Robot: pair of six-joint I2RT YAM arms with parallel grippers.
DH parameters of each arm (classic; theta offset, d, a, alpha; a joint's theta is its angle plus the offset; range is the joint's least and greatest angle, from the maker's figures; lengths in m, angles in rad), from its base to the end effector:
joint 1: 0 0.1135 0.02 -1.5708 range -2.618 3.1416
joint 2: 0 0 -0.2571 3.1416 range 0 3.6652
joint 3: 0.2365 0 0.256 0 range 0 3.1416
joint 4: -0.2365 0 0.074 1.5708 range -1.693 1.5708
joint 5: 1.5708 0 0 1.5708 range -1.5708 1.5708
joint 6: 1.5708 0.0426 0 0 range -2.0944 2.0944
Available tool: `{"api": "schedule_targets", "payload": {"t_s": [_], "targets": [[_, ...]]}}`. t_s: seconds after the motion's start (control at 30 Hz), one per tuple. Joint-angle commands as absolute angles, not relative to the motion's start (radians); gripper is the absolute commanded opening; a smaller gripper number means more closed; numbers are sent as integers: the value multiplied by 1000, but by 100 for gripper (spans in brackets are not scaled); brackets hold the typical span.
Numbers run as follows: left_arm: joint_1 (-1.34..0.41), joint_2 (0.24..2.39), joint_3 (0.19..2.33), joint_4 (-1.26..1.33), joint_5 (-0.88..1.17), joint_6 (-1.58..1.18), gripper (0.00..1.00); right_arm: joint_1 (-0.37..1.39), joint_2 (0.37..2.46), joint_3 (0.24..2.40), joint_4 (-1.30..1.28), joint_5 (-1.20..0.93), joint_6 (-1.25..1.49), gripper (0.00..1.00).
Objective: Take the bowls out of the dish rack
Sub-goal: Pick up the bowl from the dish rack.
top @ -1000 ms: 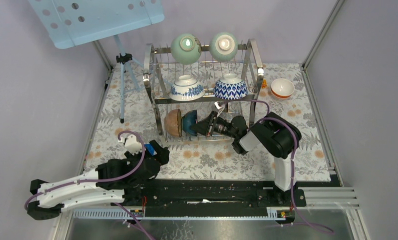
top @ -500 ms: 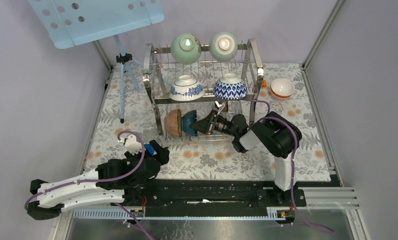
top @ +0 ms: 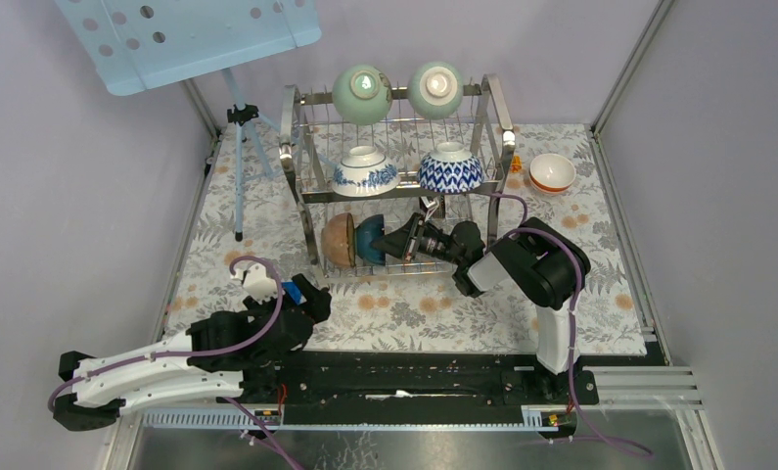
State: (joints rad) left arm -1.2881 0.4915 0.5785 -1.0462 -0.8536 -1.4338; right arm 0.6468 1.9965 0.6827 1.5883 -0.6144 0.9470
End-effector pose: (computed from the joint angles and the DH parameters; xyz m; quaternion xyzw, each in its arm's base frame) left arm 0.0572 -0.0819 0.2327 -0.1875 0.8567 -0.1858 0.4432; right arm 0.2662 0.2318 0.1517 -0.1523 0.6050 0.6711 0.4005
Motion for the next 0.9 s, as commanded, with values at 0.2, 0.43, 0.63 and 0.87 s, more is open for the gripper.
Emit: {"api": "schedule_targets", "payload": {"t_s": [0.2, 0.43, 0.63, 0.87], "targets": [[-1287, 473, 572, -1042, -876, -1440, 99, 634, 1929, 714, 1730, -648, 1043, 0], [-1287, 474, 577, -1042, -882, -1436, 99, 634, 1906, 692, 1730, -658, 1062, 0], [-1287, 488, 623, -1040, -949, -1399, 99, 634, 1890, 684, 1731, -705, 1097, 0], [-1287, 509, 699, -1014, -1082, -1302, 99, 634, 1875, 648, 1731, -726, 1095, 0]]}}
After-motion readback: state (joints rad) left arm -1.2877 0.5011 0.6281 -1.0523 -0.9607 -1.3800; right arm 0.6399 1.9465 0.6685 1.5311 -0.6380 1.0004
